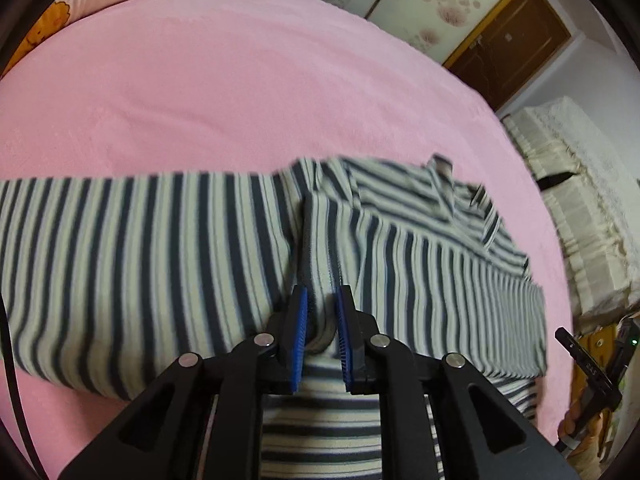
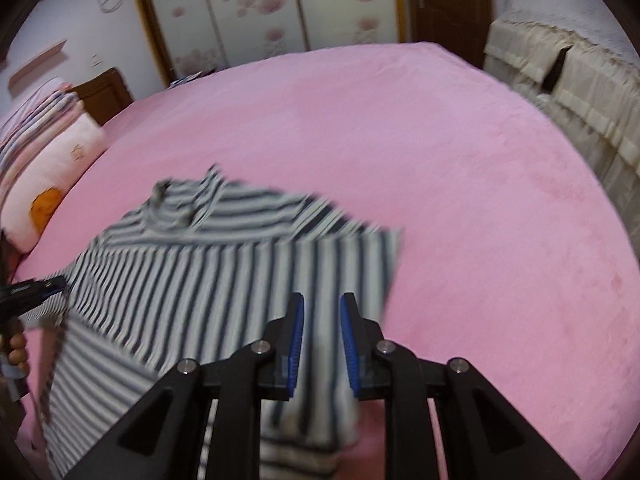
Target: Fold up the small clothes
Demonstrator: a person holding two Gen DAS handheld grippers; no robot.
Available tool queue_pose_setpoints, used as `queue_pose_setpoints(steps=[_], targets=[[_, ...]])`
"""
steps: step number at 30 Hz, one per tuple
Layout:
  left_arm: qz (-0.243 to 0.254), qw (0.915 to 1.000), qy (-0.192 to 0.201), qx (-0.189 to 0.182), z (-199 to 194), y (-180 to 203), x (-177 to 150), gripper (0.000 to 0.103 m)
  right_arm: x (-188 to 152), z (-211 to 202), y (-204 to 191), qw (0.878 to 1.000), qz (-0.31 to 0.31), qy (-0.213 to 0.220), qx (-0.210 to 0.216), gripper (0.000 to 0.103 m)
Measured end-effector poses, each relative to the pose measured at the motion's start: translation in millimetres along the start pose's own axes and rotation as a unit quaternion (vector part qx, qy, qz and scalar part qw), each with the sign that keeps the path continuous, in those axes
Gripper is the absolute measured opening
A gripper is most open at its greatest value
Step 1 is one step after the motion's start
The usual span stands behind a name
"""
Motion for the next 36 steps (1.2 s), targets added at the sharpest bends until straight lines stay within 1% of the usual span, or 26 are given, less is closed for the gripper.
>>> queue_pose_setpoints(steps=[1,3,4,5,6,7,10,13,17,19,20,22,24,27,31,34,36], targets=[[-0.001,0.9998,0.000,0.020,4.3,-1.0,-3.0,0.011,-8.8,3.3,-3.9,1.000,-0.008,-0.006,-0.005,0.018],[-0.013,0.9989,-0.004,0.045,12.0,-4.9,-6.8,0.011,-22.7,14.3,-6.3,0.999,-0.018,-0.024,-0.017,0.018],[-0.019,0.9983,-0.003,0.055,13.6,-7.6,-7.8,0.013,-28.4,18.8,-3.7,0.999,-0.021,-0.031,-0.030,0.018],[-0.025,0.9973,-0.001,0.068,14.7,-11.3,-8.5,0.016,-34.3,24.6,0.4,0.998,-0.023,-0.039,-0.052,0.018],[-0.030,0.9964,0.002,0.079,13.9,-15.5,-8.5,0.016,-39.5,27.7,5.4,0.997,-0.021,-0.045,-0.066,0.018],[-0.032,0.9959,0.004,0.085,13.3,-17.2,-8.0,0.016,-41.4,29.1,11.7,0.996,-0.014,-0.045,-0.072,0.015],[-0.033,0.9920,0.010,0.121,5.4,-27.1,-4.8,0.016,-41.5,23.2,25.5,0.995,0.006,-0.041,-0.088,0.015],[-0.042,0.9900,0.011,0.134,-6.6,-37.4,-5.6,0.016,-42.1,13.0,33.3,0.996,0.020,-0.039,-0.083,0.015],[-0.040,0.9898,0.016,0.136,-28.9,-38.6,-15.4,0.018,-43.3,-3.9,26.8,0.996,0.016,-0.028,-0.077,0.015],[-0.033,0.9901,0.019,0.135,-42.9,-35.3,-23.4,0.024,-45.8,-14.7,18.9,0.997,0.013,-0.025,-0.072,0.015],[-0.030,0.9905,0.021,0.133,-50.3,-29.3,-28.5,0.029,-45.9,-17.8,14.0,0.997,0.012,-0.024,-0.068,0.015],[-0.023,0.9923,0.024,0.119,-67.8,-19.4,-38.9,0.036,-48.0,-31.2,3.6,0.998,0.013,-0.019,-0.056,0.015],[-0.020,0.9941,0.027,0.103,-83.4,-9.2,-49.1,0.050,-48.8,-42.7,-6.4,0.999,0.013,-0.014,-0.045,0.016],[-0.011,0.9954,0.041,0.086,-109.4,9.4,-62.2,0.063,-50.1,-62.0,-25.2,0.999,0.010,-0.006,-0.032,0.017],[0.008,0.9960,0.052,0.072,-141.7,30.1,-77.9,0.067,-53.2,-87.8,-50.5,1.000,-0.007,0.000,-0.029,0.018],[0.017,0.9962,0.058,0.064,-163.6,40.4,-88.2,0.074,-56.6,-105.5,-67.0,1.000,-0.014,0.003,-0.020,0.018],[0.020,0.9956,0.065,0.065,-177.4,44.6,-93.8,0.079,-58.8,-114.6,-77.1,1.000,-0.017,0.005,-0.014,0.018]])
Point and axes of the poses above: each gripper's, at about its wrist camera, not at the fingertips, and z roughly the way its jaws point, y to its right, x to its top, the point moved 4 cm from there along z, roughly the way its jaws point
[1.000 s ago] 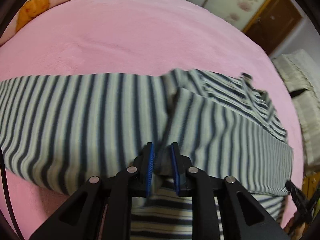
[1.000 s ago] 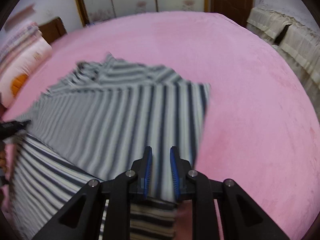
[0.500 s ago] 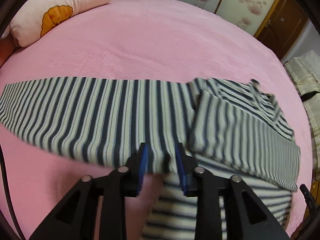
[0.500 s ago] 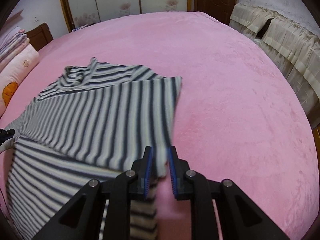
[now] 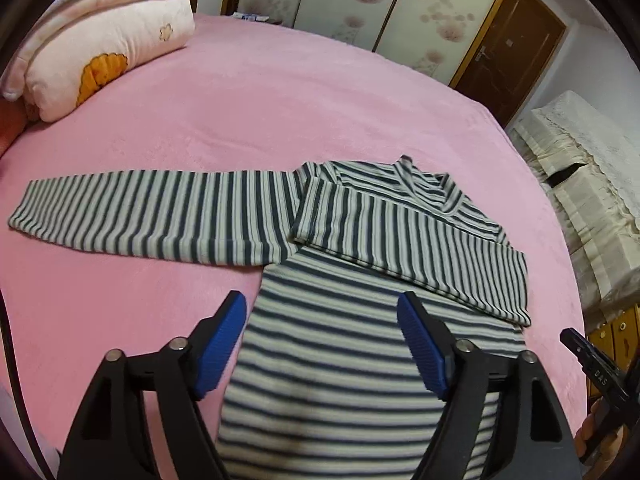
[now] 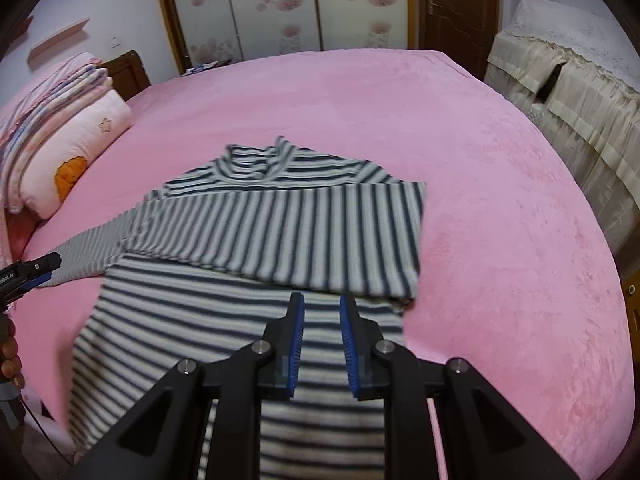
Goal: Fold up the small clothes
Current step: 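Move the left gripper to the cuff of the other sleeve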
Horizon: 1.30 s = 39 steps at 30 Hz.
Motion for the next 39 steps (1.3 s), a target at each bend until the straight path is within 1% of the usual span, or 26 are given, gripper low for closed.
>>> queue_pose_setpoints(steps=[3,5,8,10,13,14,16,20,23,28,35,39], targets=[[0.006,0.9999,0.009,0.009,-16.6,-0.3,-4.9,0.083,-2.0,-14.6,-18.4,1.000,-0.008,0.006,0.008,0.018],[0.010,0.9998,0.015,0.010,-27.0,-1.3,-8.5,0.083,-3.2,-23.2,-33.1,1.000,-0.015,0.010,0.012,0.018],[0.028,0.9990,0.029,0.019,-44.5,-3.3,-12.5,0.083,-4.5,-34.6,-55.4,0.999,-0.029,0.015,0.018,0.018],[0.049,0.9977,0.039,0.024,-58.8,-3.4,-15.0,0.083,-5.3,-42.1,-72.1,0.999,-0.041,0.019,0.021,0.019],[0.056,0.9973,0.046,0.015,-76.1,-8.2,-16.2,0.083,-5.5,-52.7,-95.2,0.998,-0.055,0.027,0.031,0.027],[0.053,0.9974,0.048,0.013,-80.6,-11.3,-15.3,0.084,-5.3,-55.8,-101.5,0.997,-0.059,0.030,0.033,0.029],[0.045,0.9975,0.053,0.009,-87.8,-17.8,-13.2,0.086,-4.7,-64.1,-118.9,0.996,-0.069,0.037,0.039,0.031],[0.025,0.9972,0.066,0.026,-103.7,-41.6,-2.7,0.088,0.5,-73.9,-146.7,0.994,-0.083,0.044,0.049,0.032],[0.020,0.9969,0.069,0.031,-110.4,-58.9,5.9,0.088,6.4,-79.5,-169.0,0.993,-0.094,0.051,0.053,0.032],[0.013,0.9951,0.083,0.052,-121.3,-88.2,19.7,0.089,18.8,-81.1,-205.2,0.991,-0.104,0.060,0.063,0.032],[-0.032,0.9940,0.084,0.063,-119.3,-138.9,34.8,0.089,35.5,-70.4,-257.0,0.988,-0.122,0.067,0.069,0.032],[-0.056,0.9928,0.073,0.077,-104.9,-172.4,43.4,0.089,44.4,-59.3,-285.2,0.986,-0.132,0.070,0.073,0.032]])
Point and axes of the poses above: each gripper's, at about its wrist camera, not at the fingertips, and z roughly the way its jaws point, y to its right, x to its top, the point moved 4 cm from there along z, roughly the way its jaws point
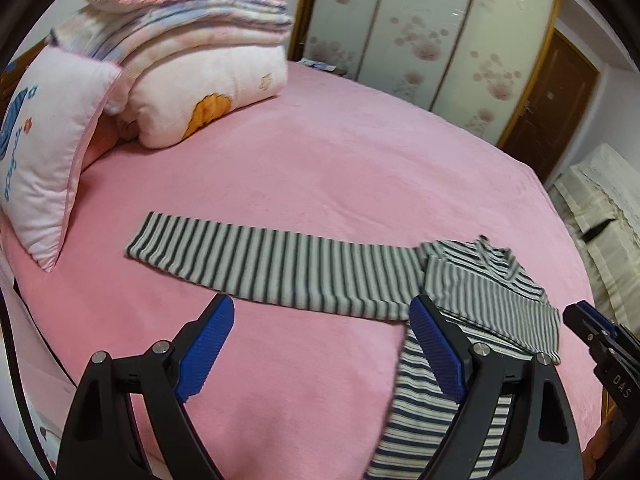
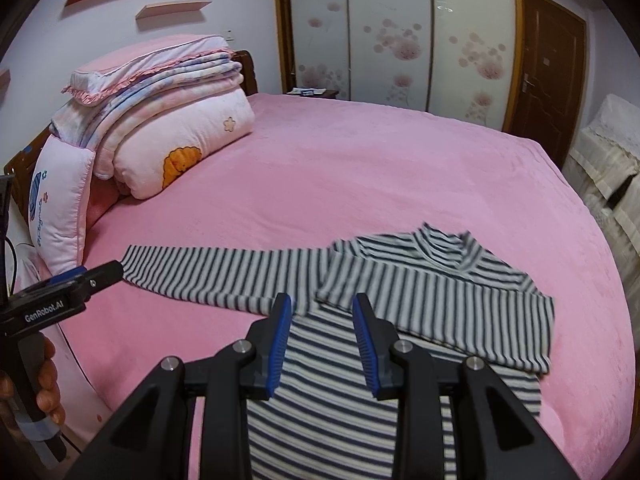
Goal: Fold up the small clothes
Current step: 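Move the left gripper to the cuff of the other sleeve, then close the left gripper on the sleeve cuff and lift it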
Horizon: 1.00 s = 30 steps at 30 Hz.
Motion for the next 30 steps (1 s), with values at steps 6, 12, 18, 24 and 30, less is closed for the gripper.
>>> queue_pose_setpoints(steps=[6,12,18,24,30], targets=[[-0.043,0.9984,-0.031,0.022,46.6,-46.1,2.1,0.088,13.0,41.4,-24.9,1.000,-0.008,-0.008,-0.003,0.032],[-0.076,0.9929,-0.088,0.026,106.0,-100.4,1.7,0.088,17.0,101.5,-38.7,0.999,-0.010,-0.037,-0.020,0.032],[-0.117,0.9834,-0.138,0.016,159.6,-158.2,3.9,0.087,18.9,151.2,-50.8,0.998,-0.002,-0.062,-0.015,0.032],[-0.210,0.9625,-0.171,-0.007,206.9,-206.0,11.6,0.074,13.8,191.4,-74.3,0.996,-0.013,-0.084,-0.002,0.032],[-0.261,0.9487,-0.177,0.024,233.5,-230.1,8.5,0.074,8.8,205.9,-91.8,0.995,-0.023,-0.091,0.017,0.032]])
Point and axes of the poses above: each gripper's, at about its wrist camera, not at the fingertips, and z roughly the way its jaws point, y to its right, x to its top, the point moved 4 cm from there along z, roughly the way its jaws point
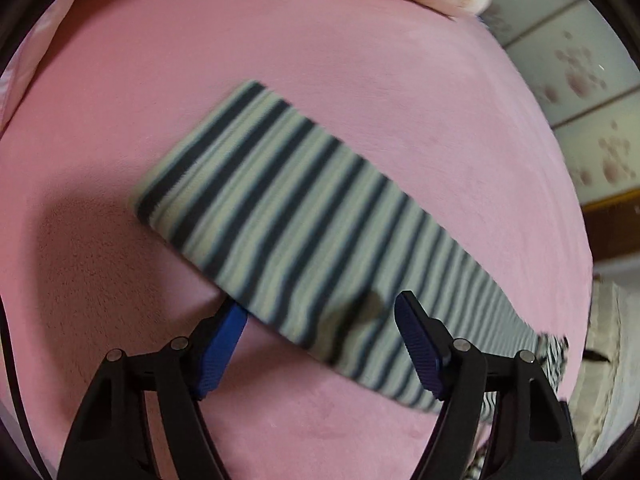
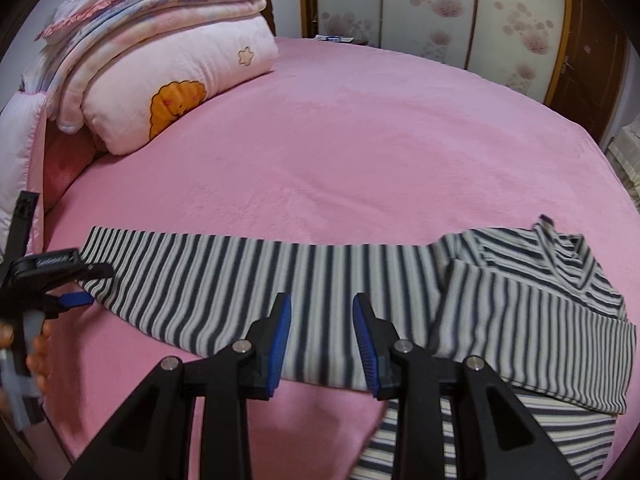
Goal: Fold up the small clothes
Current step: 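Close the left gripper on the sleeve cuff and lift it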
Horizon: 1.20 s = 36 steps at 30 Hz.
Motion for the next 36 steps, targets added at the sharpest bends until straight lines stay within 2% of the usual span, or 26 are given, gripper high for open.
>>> queue_pose_setpoints(steps=[8,10,11,14,17,19,25,28,30,31,34,35,36], targets=[[-0.017,0.9995,0.018,0.018,8.3,-3.3,4.4,0.073,-7.9,5.9,0.4,1.000,-0.002,-0.006,0.010,0.032],[0.010,0.9981,0.039,0.045,6.0,1.8,4.9,0.030,-10.2,5.9,4.0,1.000,0.001,-0.008,0.011,0.032],[0.022,0.9974,0.045,0.053,5.0,3.0,4.5,0.004,-11.5,5.6,5.7,1.000,0.001,-0.008,0.010,0.032],[0.039,0.9954,0.073,0.048,-4.3,12.6,2.6,0.003,-15.0,2.4,12.0,1.000,-0.001,-0.008,0.007,0.032],[0.071,0.9897,0.118,0.040,-23.3,36.1,-3.6,0.003,-17.8,-4.7,23.2,1.000,-0.001,-0.002,0.003,0.032],[0.094,0.9853,0.141,0.020,-39.1,60.9,-13.8,0.003,-19.6,-12.3,33.5,1.000,-0.001,0.003,-0.001,0.032],[0.165,0.9745,0.146,-0.043,-69.6,147.2,-56.5,0.003,-26.2,-40.9,81.7,1.000,0.015,0.020,-0.016,0.032],[0.220,0.9617,0.142,-0.082,-85.0,212.1,-92.2,0.003,-31.2,-56.9,117.0,0.998,0.038,0.028,-0.029,0.032],[0.258,0.9498,0.134,-0.116,-92.2,259.7,-123.4,0.003,-35.9,-66.0,140.4,0.997,0.054,0.033,-0.038,0.032],[0.267,0.9464,0.131,-0.127,-93.7,272.0,-131.1,0.003,-39.0,-70.9,153.1,0.996,0.063,0.034,-0.043,0.032],[0.305,0.9310,0.104,-0.171,-88.9,331.8,-182.6,0.003,-51.9,-85.7,195.0,0.993,0.094,0.038,-0.059,0.032],[0.313,0.9281,0.098,-0.177,-84.6,345.1,-189.5,0.003,-56.9,-89.5,205.9,0.992,0.101,0.039,-0.063,0.032],[0.327,0.9228,0.088,-0.184,-74.7,362.8,-210.3,0.004,-62.7,-93.1,217.7,0.991,0.109,0.039,-0.067,0.032]])
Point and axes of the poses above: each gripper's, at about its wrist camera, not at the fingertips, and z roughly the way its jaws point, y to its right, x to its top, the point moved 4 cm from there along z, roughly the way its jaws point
